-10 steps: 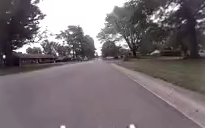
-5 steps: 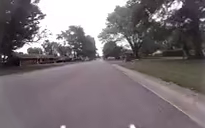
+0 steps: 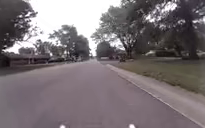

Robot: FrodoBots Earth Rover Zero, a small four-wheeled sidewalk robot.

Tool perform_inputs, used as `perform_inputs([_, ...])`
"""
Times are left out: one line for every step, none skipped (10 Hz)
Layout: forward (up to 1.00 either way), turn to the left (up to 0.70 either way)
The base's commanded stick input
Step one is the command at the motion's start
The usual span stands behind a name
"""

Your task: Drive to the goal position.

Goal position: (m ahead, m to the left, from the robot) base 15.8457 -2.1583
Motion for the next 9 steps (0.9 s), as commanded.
perform_inputs([1.0, 0.0])
perform_inputs([1.0, 0.0])
perform_inputs([1.0, 0.0])
perform_inputs([1.0, 0.0])
perform_inputs([1.0, 0.0])
perform_inputs([1.0, 0.0])
perform_inputs([1.0, 0.0])
perform_inputs([1.0, 0.0])
perform_inputs([1.0, 0.0])
